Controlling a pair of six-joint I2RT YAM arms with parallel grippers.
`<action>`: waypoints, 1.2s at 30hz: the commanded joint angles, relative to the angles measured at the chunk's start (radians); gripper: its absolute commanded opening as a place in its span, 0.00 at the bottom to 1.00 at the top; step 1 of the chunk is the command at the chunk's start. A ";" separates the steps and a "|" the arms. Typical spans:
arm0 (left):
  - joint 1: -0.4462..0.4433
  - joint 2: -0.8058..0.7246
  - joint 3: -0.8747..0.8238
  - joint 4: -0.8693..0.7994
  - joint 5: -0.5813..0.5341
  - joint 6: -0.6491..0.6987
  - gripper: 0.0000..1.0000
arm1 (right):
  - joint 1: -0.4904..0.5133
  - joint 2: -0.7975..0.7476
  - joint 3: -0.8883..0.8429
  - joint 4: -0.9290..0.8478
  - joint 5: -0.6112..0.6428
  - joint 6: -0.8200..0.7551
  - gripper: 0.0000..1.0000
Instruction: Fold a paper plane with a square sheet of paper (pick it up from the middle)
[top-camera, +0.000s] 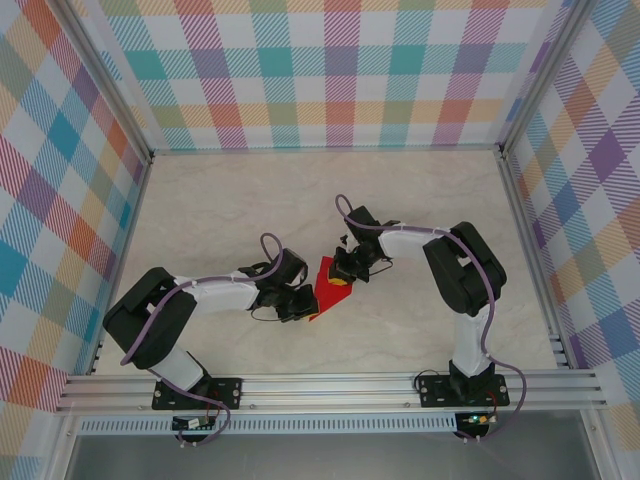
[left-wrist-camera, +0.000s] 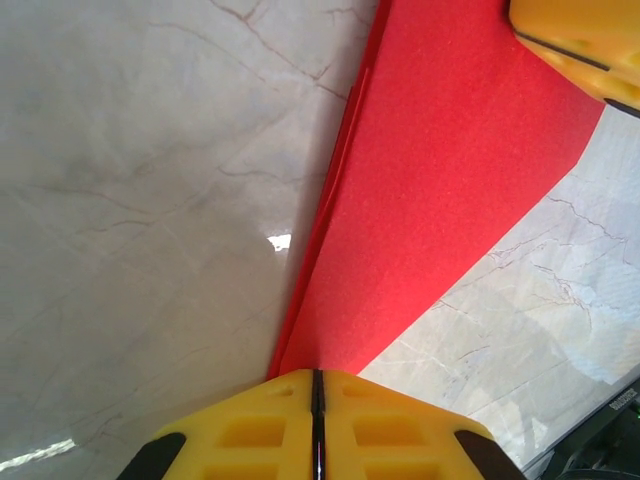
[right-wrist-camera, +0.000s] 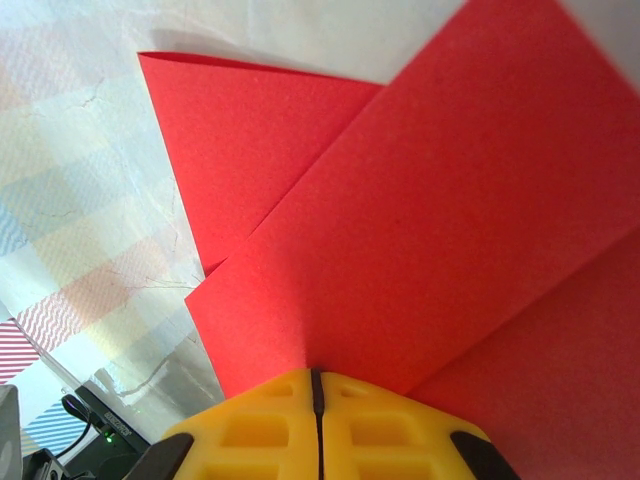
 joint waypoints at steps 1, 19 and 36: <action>-0.014 0.018 0.002 -0.099 -0.042 0.017 0.09 | 0.000 0.129 -0.063 -0.104 0.229 0.005 0.06; -0.012 -0.013 -0.102 -0.080 -0.048 -0.010 0.08 | 0.000 0.156 -0.054 -0.123 0.243 0.000 0.06; -0.009 -0.207 -0.093 -0.089 -0.024 0.020 0.04 | 0.000 0.163 -0.048 -0.128 0.245 -0.001 0.06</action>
